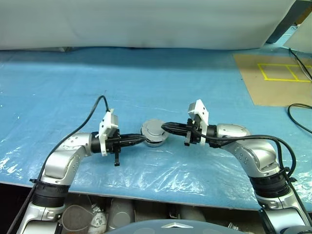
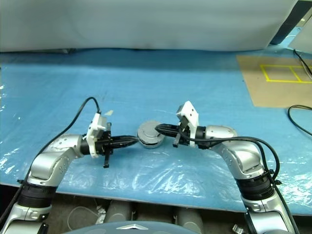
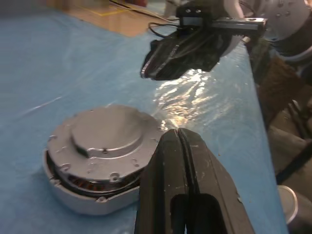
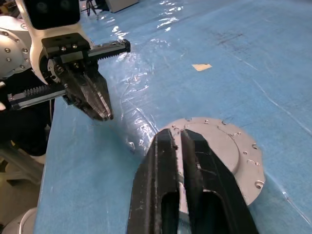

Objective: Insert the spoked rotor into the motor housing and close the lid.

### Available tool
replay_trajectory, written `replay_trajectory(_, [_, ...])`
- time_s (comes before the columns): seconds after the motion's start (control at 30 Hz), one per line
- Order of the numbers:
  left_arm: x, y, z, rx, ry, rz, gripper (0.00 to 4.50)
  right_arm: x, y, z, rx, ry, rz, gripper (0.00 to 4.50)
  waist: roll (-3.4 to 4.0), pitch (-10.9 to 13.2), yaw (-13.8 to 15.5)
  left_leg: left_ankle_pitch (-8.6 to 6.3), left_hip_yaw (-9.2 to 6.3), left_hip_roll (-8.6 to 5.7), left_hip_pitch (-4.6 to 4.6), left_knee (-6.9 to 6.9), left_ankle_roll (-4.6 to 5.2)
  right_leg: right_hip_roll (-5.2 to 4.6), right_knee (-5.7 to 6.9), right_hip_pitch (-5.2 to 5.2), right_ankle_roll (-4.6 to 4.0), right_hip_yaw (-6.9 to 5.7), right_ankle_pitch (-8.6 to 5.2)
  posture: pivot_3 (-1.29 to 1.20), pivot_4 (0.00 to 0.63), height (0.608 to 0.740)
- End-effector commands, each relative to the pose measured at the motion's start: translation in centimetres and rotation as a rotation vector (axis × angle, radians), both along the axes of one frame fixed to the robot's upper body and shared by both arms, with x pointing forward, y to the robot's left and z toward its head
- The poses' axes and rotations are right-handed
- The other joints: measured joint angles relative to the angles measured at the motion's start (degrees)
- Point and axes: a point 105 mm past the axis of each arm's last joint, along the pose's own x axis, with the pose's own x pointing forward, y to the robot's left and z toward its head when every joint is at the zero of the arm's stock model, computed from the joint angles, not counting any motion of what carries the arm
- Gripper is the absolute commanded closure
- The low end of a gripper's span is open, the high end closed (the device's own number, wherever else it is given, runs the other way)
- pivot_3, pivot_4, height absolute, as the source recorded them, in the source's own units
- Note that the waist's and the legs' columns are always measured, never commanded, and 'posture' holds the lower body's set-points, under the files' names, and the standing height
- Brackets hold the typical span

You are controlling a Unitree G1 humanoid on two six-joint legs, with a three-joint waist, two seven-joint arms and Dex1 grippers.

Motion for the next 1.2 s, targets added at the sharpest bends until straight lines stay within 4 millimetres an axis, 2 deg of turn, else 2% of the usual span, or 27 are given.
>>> replay_trajectory(0.03, [0.2, 0.9, 1.1, -0.007, -0.094, 0.081, 4.50, 0.3, -0.1, -0.3, -0.010, -0.020, 0.038, 3.29, 0.00, 0.00, -0.09, 0.00, 0.00, 0.00, 0.00, 0.04, 0.00, 0.00, 0.00, 0.02, 0.00, 0.00, 0.00, 0.00, 0.150, 0.740])
replay_trajectory(0.23, [0.0, 1.6, 0.5, 0.004, -0.106, 0.133, 4.50, 1.2, 0.1, -1.9, -0.042, -0.056, 0.078, 1.36, 0.00, 0.00, -0.83, 0.00, 0.01, 0.02, -0.06, 0.10, 0.00, 0.02, 0.01, -0.04, 0.00, 0.04, 0.00, 0.00, 0.150, 0.740])
replay_trajectory(0.37, [-0.2, 1.8, 0.2, 0.008, -0.104, 0.141, 4.50, 1.8, 0.8, -1.7, -0.012, -0.092, 0.096, 0.02, 0.00, 0.00, -1.17, 0.00, 0.01, 0.04, -0.07, 0.11, 0.00, 0.04, 0.05, -0.07, 0.00, 0.03, 0.00, 0.00, 0.150, 0.740])
replay_trajectory(0.53, [0.2, 2.2, 0.7, -0.019, -0.128, 0.164, 4.50, 2.2, 1.4, -2.1, -0.028, -0.109, 0.123, 0.02, 0.00, 0.00, -1.12, 0.01, 0.01, 0.04, -0.05, 0.15, 0.01, 0.03, 0.10, -0.05, 0.00, 0.04, 0.01, 0.00, 0.150, 0.740])
replay_trajectory(0.73, [-1.2, 2.2, 0.2, 0.012, -0.089, 0.087, 4.50, 2.4, 2.1, -2.7, -0.046, -0.098, 0.173, 0.02, 0.00, 0.00, -1.09, 0.01, 0.02, 0.04, -0.04, 0.18, 0.02, 0.03, 0.13, -0.05, -0.01, 0.05, 0.01, 0.00, 0.150, 0.740])
replay_trajectory(1.1, [-2.6, 2.4, -3.5, 0.195, -0.121, -0.025, 4.50, 3.9, 3.5, -4.0, -0.088, -0.131, 0.158, 0.02, 0.00, -0.01, -1.12, 0.01, 0.03, 0.07, 0.01, 0.25, 0.02, 0.03, 0.23, -0.03, -0.01, 0.05, 0.00, 0.00, 0.150, 0.740])
replay_trajectory(1.2, [-1.9, 2.0, -2.9, 0.148, -0.131, 0.009, 4.50, 3.9, 3.6, -4.6, -0.131, -0.149, 0.170, 0.02, 0.00, -0.01, -1.12, 0.01, 0.03, 0.07, 0.02, 0.28, 0.02, 0.03, 0.30, -0.03, -0.01, 0.05, 0.00, 0.00, 0.150, 0.740])
